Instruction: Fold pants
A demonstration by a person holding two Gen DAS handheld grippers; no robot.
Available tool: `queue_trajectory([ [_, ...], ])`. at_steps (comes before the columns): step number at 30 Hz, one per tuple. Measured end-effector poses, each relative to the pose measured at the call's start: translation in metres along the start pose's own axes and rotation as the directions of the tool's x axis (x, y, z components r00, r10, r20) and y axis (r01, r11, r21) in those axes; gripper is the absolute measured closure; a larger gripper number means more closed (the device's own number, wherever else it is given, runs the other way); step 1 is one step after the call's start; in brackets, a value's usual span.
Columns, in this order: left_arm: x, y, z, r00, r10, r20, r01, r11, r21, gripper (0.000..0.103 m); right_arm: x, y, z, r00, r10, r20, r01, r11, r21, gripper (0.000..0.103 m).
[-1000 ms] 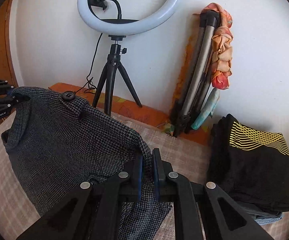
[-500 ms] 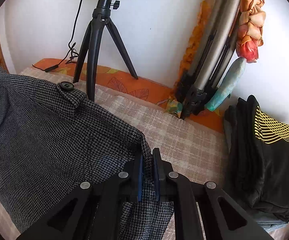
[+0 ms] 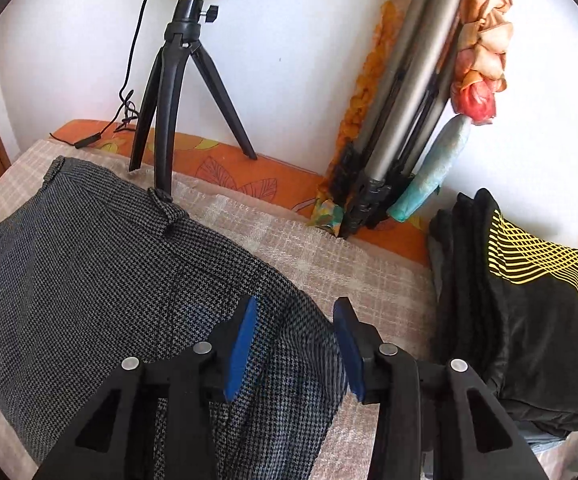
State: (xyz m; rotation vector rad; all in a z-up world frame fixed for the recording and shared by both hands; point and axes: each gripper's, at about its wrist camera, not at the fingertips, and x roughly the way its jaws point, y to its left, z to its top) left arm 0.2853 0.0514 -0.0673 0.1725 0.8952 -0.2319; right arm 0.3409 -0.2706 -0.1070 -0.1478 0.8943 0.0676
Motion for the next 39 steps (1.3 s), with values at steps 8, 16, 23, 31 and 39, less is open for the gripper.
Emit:
queue_trajectory([
  [8,-0.023,0.012,-0.033,1.000,-0.002,0.030,0.005,0.997,-0.082,0.040,-0.081,0.025,-0.068,0.984,0.167,0.061,-0.165,0.985,-0.046,0.051],
  [16,-0.049,-0.028,-0.071,0.996,-0.080,0.038,0.080,0.997,-0.003,0.040,-0.111,0.084,-0.130,0.973,0.232,0.004,-0.227,0.956,-0.185,0.051],
  [23,-0.026,-0.049,-0.082,0.991,-0.133,-0.029,0.134,0.991,0.028,0.043,-0.111,0.122,-0.139,0.981,0.196,0.016,-0.185,0.947,-0.262,0.046],
  [31,0.001,-0.046,-0.080,0.986,-0.152,-0.068,0.151,0.988,-0.026,0.043,-0.080,0.155,-0.148,0.998,0.059,0.011,-0.049,0.909,-0.414,0.042],
  [39,0.020,-0.049,-0.072,0.985,-0.170,-0.038,0.168,0.984,-0.059,0.068,-0.065,0.167,-0.149,0.997,-0.043,0.066,0.071,0.864,-0.499,0.073],
])
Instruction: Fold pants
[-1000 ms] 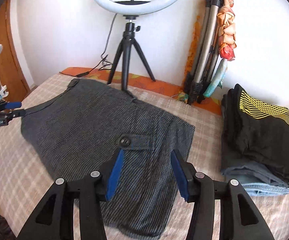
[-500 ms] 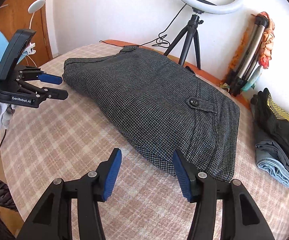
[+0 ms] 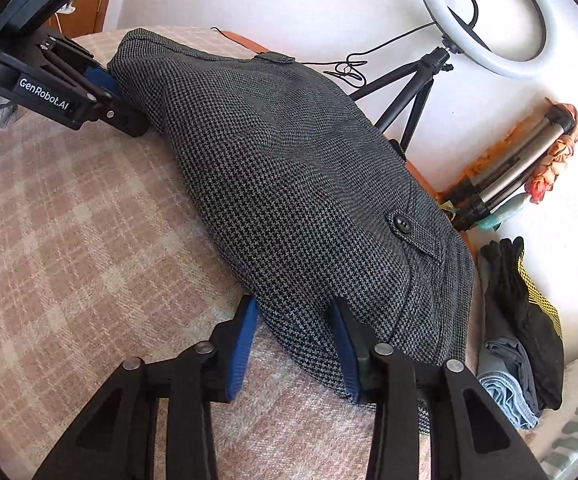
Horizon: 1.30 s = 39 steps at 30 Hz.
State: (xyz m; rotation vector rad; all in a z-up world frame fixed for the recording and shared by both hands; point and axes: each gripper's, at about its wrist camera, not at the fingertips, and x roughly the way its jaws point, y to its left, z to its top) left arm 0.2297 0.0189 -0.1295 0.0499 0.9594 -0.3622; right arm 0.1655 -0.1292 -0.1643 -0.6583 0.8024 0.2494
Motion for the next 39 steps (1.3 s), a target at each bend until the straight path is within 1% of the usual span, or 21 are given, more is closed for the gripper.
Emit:
queue_trajectory([
  [2,0.001,0.002,0.005,0.999,-0.045,0.002,0.045,0.999,-0.022,0.093,-0.001,-0.002,0.004,1.000,-0.003,0.009,0.003,1.000,-0.002,0.085],
  [3,0.000,0.003,0.007,0.998,-0.066,0.008,0.067,0.997,-0.033,0.095,-0.003,-0.004,0.007,1.000,-0.002,0.018,0.001,1.000,0.010,0.091],
  [5,-0.006,0.004,0.012,0.996,-0.083,0.026,0.084,0.996,-0.039,0.098,-0.011,-0.015,0.013,0.999,0.008,0.043,-0.010,0.999,0.042,0.095],
  [8,-0.025,0.007,0.017,0.991,-0.115,0.064,0.118,0.992,-0.054,0.098,-0.027,-0.039,0.021,0.995,0.028,0.101,-0.039,0.993,0.116,0.095],
  [11,-0.049,0.009,0.019,0.986,-0.129,0.108,0.135,0.990,-0.051,0.098,-0.036,-0.062,0.026,0.990,0.052,0.130,-0.074,0.981,0.177,0.094],
  [14,-0.069,0.007,0.018,0.987,-0.109,0.121,0.111,0.994,-0.011,0.098,-0.038,-0.067,0.023,0.989,0.083,0.122,-0.106,0.975,0.194,0.087],
  [15,-0.073,0.007,0.016,0.988,-0.093,0.121,0.093,0.996,0.001,0.098,-0.040,-0.067,0.021,0.988,0.089,0.122,-0.112,0.974,0.198,0.079],
  [17,-0.081,0.014,0.012,0.989,-0.060,0.133,0.062,0.998,-0.006,0.098,-0.044,-0.067,0.015,0.986,0.109,0.128,-0.135,0.968,0.213,0.071],
  [19,-0.086,0.018,0.009,0.990,-0.039,0.137,0.040,0.999,-0.007,0.097,-0.047,-0.071,0.007,0.983,0.134,0.122,-0.160,0.958,0.238,0.068],
  [20,-0.089,0.016,0.007,0.990,-0.034,0.139,0.033,0.999,0.009,0.096,-0.049,-0.073,0.002,0.983,0.141,0.122,-0.168,0.952,0.257,0.064],
  [21,-0.089,0.012,0.004,0.990,-0.041,0.134,0.037,0.999,0.033,0.095,-0.050,-0.077,-0.003,0.983,0.142,0.120,-0.171,0.943,0.286,0.054],
  [22,-0.087,0.005,0.002,0.991,-0.050,0.124,0.042,0.997,0.064,0.088,-0.051,-0.081,-0.009,0.983,0.141,0.116,-0.172,0.931,0.321,0.048],
  [23,-0.084,-0.005,0.000,0.992,-0.053,0.116,0.041,0.993,0.107,0.076,-0.052,-0.087,-0.015,0.984,0.139,0.110,-0.170,0.916,0.363,0.039],
  [25,-0.076,-0.029,-0.007,0.995,-0.045,0.093,0.023,0.974,0.225,0.059,-0.052,-0.101,-0.029,0.986,0.138,0.093,-0.166,0.874,0.458,0.035],
  [27,-0.065,-0.048,-0.015,0.997,-0.023,0.068,0.000,0.948,0.317,0.058,-0.049,-0.116,-0.046,0.986,0.150,0.071,-0.163,0.801,0.576,0.033],
  [28,-0.059,-0.054,-0.016,0.998,-0.028,0.049,0.010,0.942,0.335,0.058,-0.046,-0.124,-0.055,0.985,0.161,0.058,-0.161,0.757,0.634,0.032],
  [32,-0.035,-0.065,-0.014,1.000,-0.010,0.004,0.008,0.937,0.349,0.058,-0.031,-0.149,-0.090,0.973,0.229,0.037,-0.162,0.559,0.813,0.030],
  [34,-0.024,-0.066,-0.013,1.000,0.009,-0.012,-0.004,0.934,0.356,0.058,-0.022,-0.154,-0.102,0.957,0.285,0.052,-0.191,0.483,0.855,0.030],
  [35,-0.019,-0.067,-0.013,1.000,0.018,-0.018,-0.010,0.933,0.360,0.058,-0.018,-0.155,-0.105,0.950,0.308,0.061,-0.204,0.458,0.865,0.030],
  [38,-0.010,-0.070,-0.014,0.998,0.057,-0.014,-0.047,0.918,0.394,0.058,-0.010,-0.155,-0.106,0.947,0.316,0.057,-0.200,0.441,0.875,0.030],
  [39,-0.008,-0.069,-0.014,0.998,0.061,-0.014,-0.050,0.916,0.398,0.058,-0.008,-0.155,-0.108,0.944,0.323,0.061,-0.202,0.422,0.884,0.030],
])
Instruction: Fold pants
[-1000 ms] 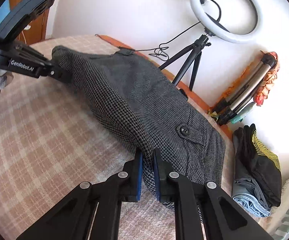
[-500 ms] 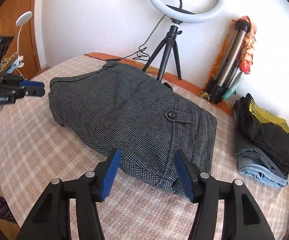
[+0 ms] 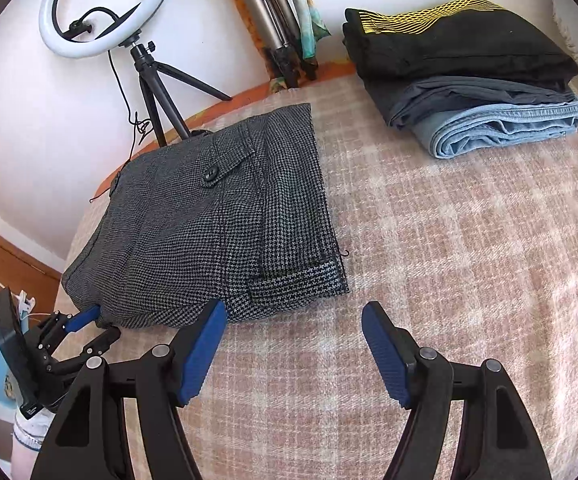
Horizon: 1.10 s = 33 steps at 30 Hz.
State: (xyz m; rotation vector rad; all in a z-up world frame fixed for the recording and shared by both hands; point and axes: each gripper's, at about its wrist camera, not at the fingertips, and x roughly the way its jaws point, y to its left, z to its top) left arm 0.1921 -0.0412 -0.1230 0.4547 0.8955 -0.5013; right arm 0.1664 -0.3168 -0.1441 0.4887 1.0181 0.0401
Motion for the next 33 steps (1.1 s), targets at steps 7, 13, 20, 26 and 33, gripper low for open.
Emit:
queue_trajectory([
  [7,-0.003,0.015,-0.002,1.000,0.004,0.014,-0.004,1.000,-0.007,0.089,0.031,-0.022,0.009,0.991,0.110,-0.074,-0.092,0.973,0.212,0.028],
  [13,-0.009,0.018,-0.004,0.999,-0.009,0.032,0.009,1.000,-0.003,0.093,0.042,-0.012,0.018,0.987,0.156,-0.036,-0.140,0.953,0.270,0.021],
  [20,-0.029,0.021,-0.003,0.998,-0.025,0.064,0.025,1.000,-0.001,0.094,0.033,0.018,0.029,0.994,0.107,0.027,-0.110,0.989,0.095,0.080],
  [26,-0.021,0.014,-0.016,0.997,-0.077,0.016,0.077,0.997,0.015,0.094,0.015,0.052,0.022,0.987,-0.070,0.147,0.099,0.974,-0.205,0.085],
  [33,-0.037,0.050,-0.024,0.991,-0.122,0.052,0.128,0.979,-0.159,0.067,0.029,0.036,0.018,0.986,-0.142,0.084,0.157,0.964,-0.214,0.056],
])
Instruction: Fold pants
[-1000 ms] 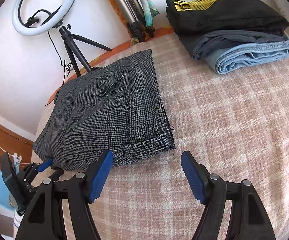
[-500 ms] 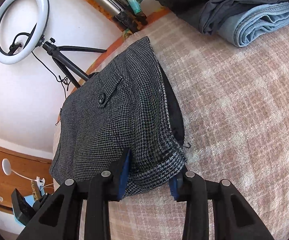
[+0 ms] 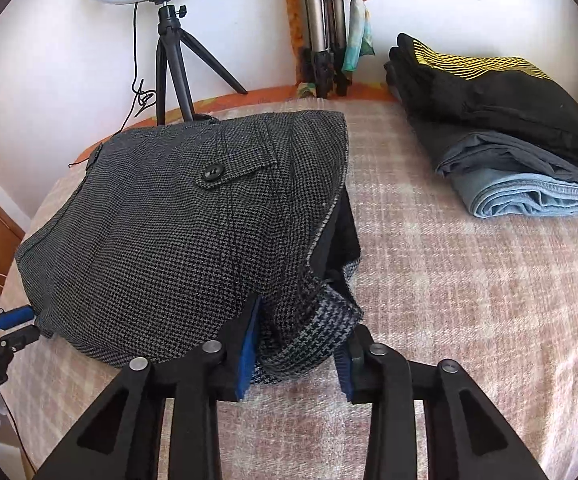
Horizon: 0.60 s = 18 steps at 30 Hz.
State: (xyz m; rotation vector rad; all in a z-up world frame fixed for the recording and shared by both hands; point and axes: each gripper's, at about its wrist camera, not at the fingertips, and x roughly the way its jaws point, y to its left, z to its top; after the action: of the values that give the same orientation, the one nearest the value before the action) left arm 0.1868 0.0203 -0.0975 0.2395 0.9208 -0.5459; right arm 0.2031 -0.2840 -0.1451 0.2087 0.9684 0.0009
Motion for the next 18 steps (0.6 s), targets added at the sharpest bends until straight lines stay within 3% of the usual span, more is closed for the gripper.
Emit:
queue_trajectory([
  [1,-0.007,0.011,-0.001,1.000,0.009,0.019,-0.008,0.999,-0.051,0.057,-0.004,-0.003,0.001,1.000,-0.010,0.009,0.010,1.000,0.007,0.053],
  [2,-0.014,0.024,-0.002,0.999,0.013,0.036,-0.009,0.994,-0.108,0.053,-0.008,-0.005,0.000,1.000,-0.023,0.017,0.023,1.000,0.007,0.050],
  [6,-0.034,0.072,-0.014,0.997,0.035,0.069,-0.010,0.945,-0.327,0.052,-0.027,-0.006,-0.002,0.998,-0.025,0.055,0.026,1.000,-0.007,0.050],
  [9,-0.040,0.097,-0.024,0.996,0.034,0.088,0.012,0.879,-0.477,0.045,-0.036,-0.004,-0.003,0.997,-0.015,0.072,0.016,1.000,-0.013,0.044],
  [12,-0.028,0.111,-0.029,0.995,-0.029,0.096,0.080,0.802,-0.592,0.045,-0.034,-0.008,-0.005,0.999,0.025,0.048,-0.027,0.999,0.035,0.039],
  [14,-0.016,0.112,-0.030,0.996,-0.050,0.079,0.089,0.761,-0.643,0.045,-0.028,-0.008,-0.004,0.998,0.048,0.028,-0.050,0.997,0.066,0.039],
  [16,-0.014,0.108,-0.026,0.999,0.005,0.052,0.030,0.763,-0.645,0.045,-0.027,-0.009,-0.004,0.999,0.043,0.026,-0.045,0.996,0.071,0.039],
  [18,-0.018,0.095,-0.012,0.995,0.086,0.043,-0.043,0.798,-0.602,0.045,-0.027,-0.015,-0.004,0.999,0.044,0.028,-0.047,0.995,0.093,0.039],
])
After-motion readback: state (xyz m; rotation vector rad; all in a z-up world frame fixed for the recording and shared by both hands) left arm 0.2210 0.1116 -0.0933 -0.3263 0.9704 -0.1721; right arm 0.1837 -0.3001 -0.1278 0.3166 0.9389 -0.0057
